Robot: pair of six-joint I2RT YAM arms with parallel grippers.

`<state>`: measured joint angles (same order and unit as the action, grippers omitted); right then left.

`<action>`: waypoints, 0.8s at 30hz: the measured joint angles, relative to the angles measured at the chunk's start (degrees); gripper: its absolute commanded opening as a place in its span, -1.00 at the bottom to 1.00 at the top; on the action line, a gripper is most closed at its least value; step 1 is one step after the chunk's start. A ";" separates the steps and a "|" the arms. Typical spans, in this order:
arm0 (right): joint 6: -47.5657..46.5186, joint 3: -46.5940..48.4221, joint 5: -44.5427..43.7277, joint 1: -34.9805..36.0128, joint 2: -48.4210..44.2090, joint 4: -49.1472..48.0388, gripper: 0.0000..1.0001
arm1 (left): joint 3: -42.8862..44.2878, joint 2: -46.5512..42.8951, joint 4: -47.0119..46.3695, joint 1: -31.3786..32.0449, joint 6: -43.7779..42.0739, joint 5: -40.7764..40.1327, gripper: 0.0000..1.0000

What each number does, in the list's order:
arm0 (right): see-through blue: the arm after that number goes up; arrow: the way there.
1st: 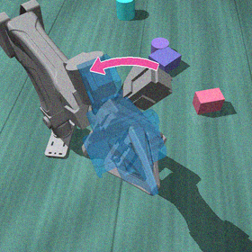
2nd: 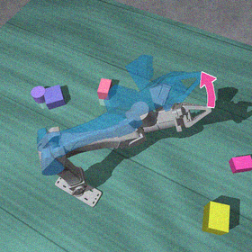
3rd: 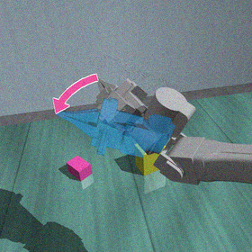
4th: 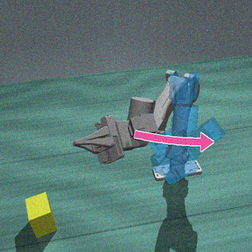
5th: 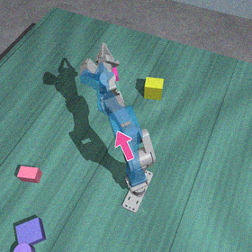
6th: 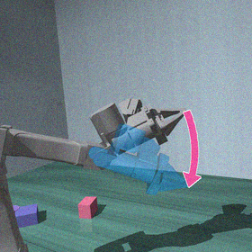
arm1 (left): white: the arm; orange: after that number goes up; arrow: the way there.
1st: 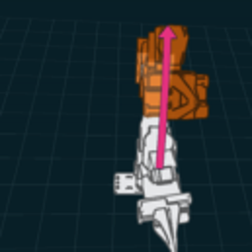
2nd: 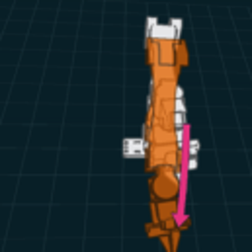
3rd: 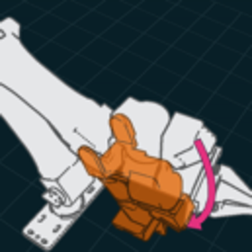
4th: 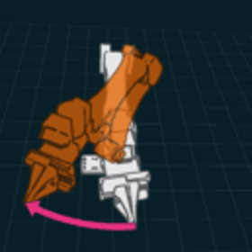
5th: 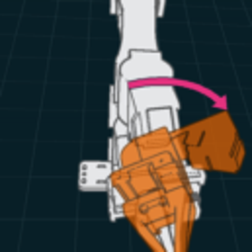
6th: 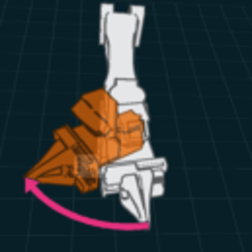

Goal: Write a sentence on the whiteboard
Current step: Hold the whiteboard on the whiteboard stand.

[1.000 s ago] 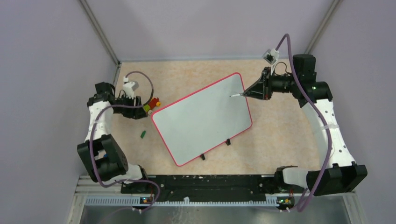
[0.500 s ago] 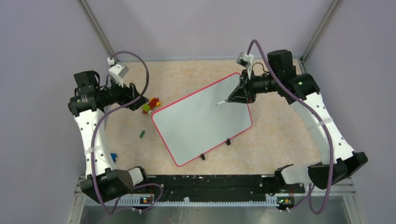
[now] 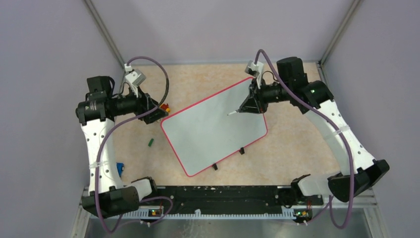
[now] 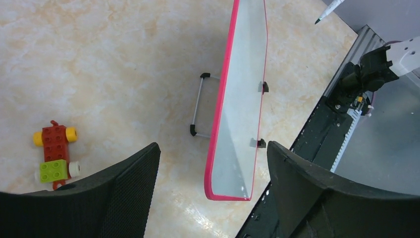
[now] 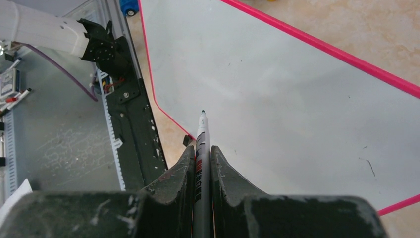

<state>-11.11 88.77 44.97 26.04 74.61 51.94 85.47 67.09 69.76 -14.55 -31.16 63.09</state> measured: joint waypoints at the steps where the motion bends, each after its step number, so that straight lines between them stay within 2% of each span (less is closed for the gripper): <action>1: -0.50 0.74 -0.70 0.81 0.76 0.35 -1.00 | -0.44 -0.11 -0.13 0.09 0.22 -0.02 0.69; 8: -5.22 5.57 -5.33 6.01 6.93 2.67 -1.00 | -5.22 0.28 -2.45 0.42 2.12 0.50 0.81; 15: -9.33 10.47 -7.23 9.57 12.81 7.61 -1.00 | -6.58 0.96 -4.28 0.42 2.60 0.50 0.81; 20: -10.45 10.23 -7.65 10.99 12.61 8.68 -1.00 | -12.59 -2.64 -7.41 0.42 3.82 1.53 0.81; 24: -9.79 5.64 -7.87 11.30 10.51 6.56 -1.00 | -15.98 -5.46 -9.27 0.42 6.01 4.00 0.80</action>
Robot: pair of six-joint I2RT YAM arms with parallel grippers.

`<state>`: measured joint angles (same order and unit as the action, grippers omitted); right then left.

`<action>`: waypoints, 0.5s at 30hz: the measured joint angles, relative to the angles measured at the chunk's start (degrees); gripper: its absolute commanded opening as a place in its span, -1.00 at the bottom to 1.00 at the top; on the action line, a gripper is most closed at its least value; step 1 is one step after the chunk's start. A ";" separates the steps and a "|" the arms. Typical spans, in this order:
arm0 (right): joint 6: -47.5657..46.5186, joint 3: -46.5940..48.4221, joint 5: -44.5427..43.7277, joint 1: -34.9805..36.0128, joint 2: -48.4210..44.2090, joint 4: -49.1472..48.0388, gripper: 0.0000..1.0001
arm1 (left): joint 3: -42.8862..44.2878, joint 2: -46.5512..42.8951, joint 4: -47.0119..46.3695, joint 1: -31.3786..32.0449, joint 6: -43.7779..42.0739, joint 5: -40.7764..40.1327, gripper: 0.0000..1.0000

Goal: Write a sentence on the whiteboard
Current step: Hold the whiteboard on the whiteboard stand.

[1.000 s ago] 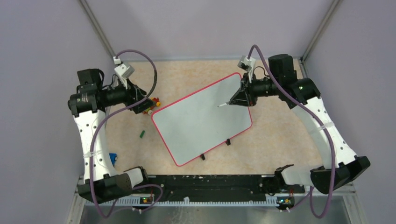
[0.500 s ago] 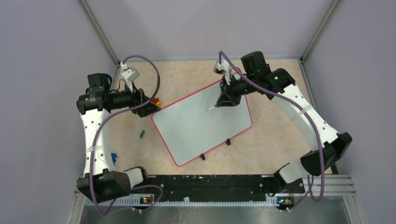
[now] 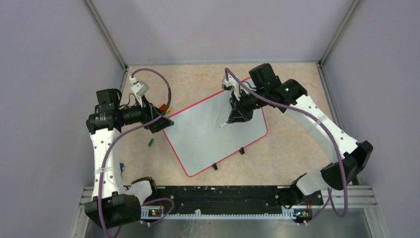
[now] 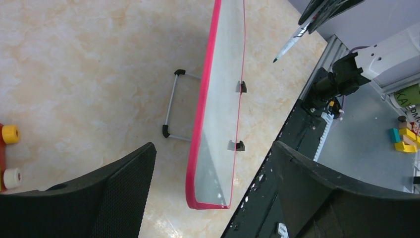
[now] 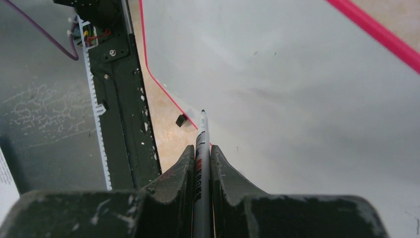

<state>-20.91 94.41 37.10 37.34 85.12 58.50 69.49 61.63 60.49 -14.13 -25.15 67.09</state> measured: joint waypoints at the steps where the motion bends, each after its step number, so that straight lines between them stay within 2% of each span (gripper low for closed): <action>1: 0.72 -2.05 -0.09 0.07 -1.16 -1.49 -1.00 | -0.24 -0.39 -0.48 0.00 0.31 0.59 0.78; 4: 4.33 -8.96 -0.48 0.55 -6.32 -7.72 -1.00 | -0.63 -1.55 -1.29 0.00 1.27 1.88 0.74; 11: 9.90 -10.51 -0.42 3.21 -9.44 -20.59 -1.00 | -0.59 -1.44 -1.73 0.00 2.25 2.14 0.48; 15: 11.54 -10.84 -0.96 5.88 -9.42 -26.23 -1.00 | -0.59 -0.24 -1.16 0.04 1.64 1.68 0.22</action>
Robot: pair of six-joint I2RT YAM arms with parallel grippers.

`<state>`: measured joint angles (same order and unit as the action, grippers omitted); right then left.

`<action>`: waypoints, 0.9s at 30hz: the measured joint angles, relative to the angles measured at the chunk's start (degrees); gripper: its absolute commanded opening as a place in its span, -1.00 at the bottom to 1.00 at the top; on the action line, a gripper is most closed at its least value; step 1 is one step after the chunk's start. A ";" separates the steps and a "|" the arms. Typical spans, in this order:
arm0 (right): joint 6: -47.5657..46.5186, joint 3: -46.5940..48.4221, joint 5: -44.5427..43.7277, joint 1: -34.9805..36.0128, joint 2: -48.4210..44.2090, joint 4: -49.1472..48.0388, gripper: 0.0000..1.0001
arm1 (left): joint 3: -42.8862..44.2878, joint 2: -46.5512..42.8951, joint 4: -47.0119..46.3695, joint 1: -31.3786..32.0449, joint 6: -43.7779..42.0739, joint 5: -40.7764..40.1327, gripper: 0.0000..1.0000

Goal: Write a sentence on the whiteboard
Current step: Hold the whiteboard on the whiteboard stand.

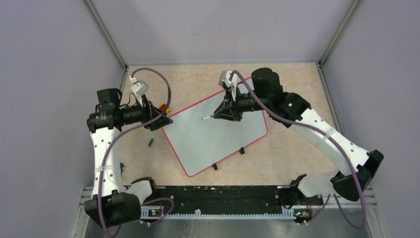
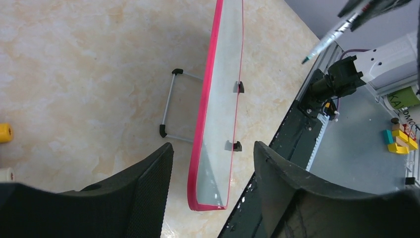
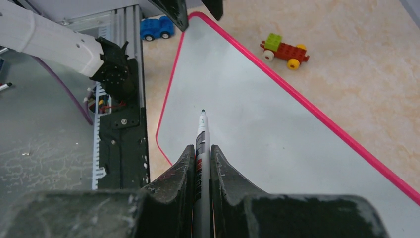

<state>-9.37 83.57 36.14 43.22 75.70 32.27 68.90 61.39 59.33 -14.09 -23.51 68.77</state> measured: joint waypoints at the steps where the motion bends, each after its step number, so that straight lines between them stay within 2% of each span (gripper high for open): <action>1: 0.22 -0.09 -0.44 1.05 0.00 -1.20 -1.00 | 0.00 0.17 0.15 0.09 -0.15 -0.26 0.15; 5: 0.63 -0.33 -2.82 5.38 0.35 -5.18 -1.00 | -0.02 0.35 0.63 0.94 -0.61 -1.36 -0.06; 10: 1.62 -1.05 -4.57 7.82 0.66 -9.84 -1.00 | 0.00 1.05 0.26 3.34 -0.07 -2.60 -0.46; 15: 1.31 -1.42 -6.14 9.79 1.25 -11.17 -1.00 | 0.22 4.50 -0.87 3.74 1.20 -3.15 -0.69; 20: -1.46 -1.20 -7.48 13.16 3.74 -11.17 -1.00 | 0.48 6.01 -2.36 3.74 1.25 -2.58 -0.71; 25: -4.20 0.22 -9.57 16.79 7.21 -10.12 -1.00 | 0.63 5.97 -2.36 3.85 1.42 -2.75 -0.47; 27: -4.57 0.22 -10.51 17.75 8.09 -10.05 -1.00 | 0.63 5.86 -2.38 3.85 1.66 -3.34 -0.45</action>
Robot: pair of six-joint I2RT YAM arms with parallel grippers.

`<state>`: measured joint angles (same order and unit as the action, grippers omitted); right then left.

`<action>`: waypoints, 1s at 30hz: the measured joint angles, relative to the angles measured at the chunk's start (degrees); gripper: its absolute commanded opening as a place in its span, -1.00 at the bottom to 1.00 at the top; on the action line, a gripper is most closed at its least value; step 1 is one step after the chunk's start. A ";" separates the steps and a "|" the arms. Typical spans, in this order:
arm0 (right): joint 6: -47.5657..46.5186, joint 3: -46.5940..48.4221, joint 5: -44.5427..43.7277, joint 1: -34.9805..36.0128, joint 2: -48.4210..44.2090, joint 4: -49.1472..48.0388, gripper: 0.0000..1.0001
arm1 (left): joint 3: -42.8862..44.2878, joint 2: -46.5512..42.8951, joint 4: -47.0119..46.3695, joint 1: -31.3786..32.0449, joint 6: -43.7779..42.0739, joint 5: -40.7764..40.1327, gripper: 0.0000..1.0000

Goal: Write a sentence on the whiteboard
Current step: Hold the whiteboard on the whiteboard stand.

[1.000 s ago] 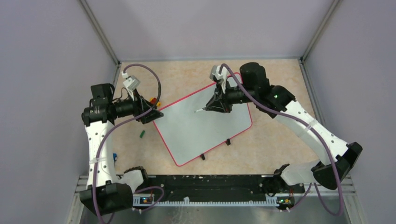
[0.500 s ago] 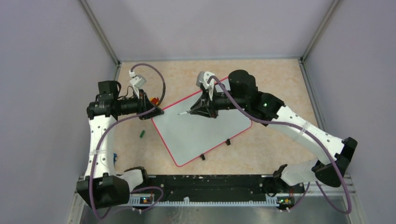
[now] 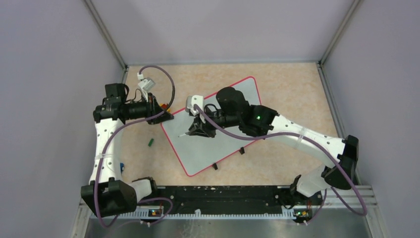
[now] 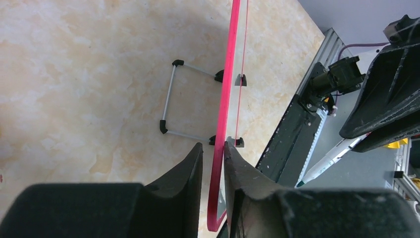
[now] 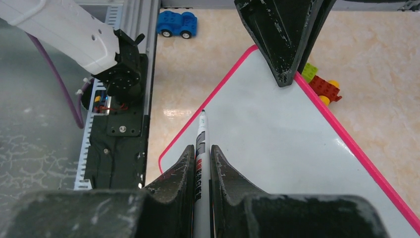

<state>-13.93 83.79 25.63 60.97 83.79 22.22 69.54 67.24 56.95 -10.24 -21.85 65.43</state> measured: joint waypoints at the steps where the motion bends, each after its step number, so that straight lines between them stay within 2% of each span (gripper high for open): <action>1: -0.02 0.00 -0.37 0.22 0.26 -0.02 -1.00 | 0.00 -0.09 0.02 0.00 0.20 -0.17 -0.45; 5: 0.00 0.85 -1.88 0.42 0.94 0.04 -1.00 | 0.00 -0.72 -0.04 0.00 0.81 -0.59 -0.61; 19: 0.13 5.90 -5.68 1.20 6.56 -0.74 -1.00 | -0.07 -2.01 -1.09 0.46 1.01 -0.11 -0.94; 30: 0.68 7.80 -7.54 1.29 8.46 -1.42 -1.00 | -0.48 -2.38 -1.44 0.48 1.01 -0.13 -1.00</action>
<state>-13.26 91.59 18.09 62.26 92.25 20.80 69.06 64.86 55.51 -9.76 -20.84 65.30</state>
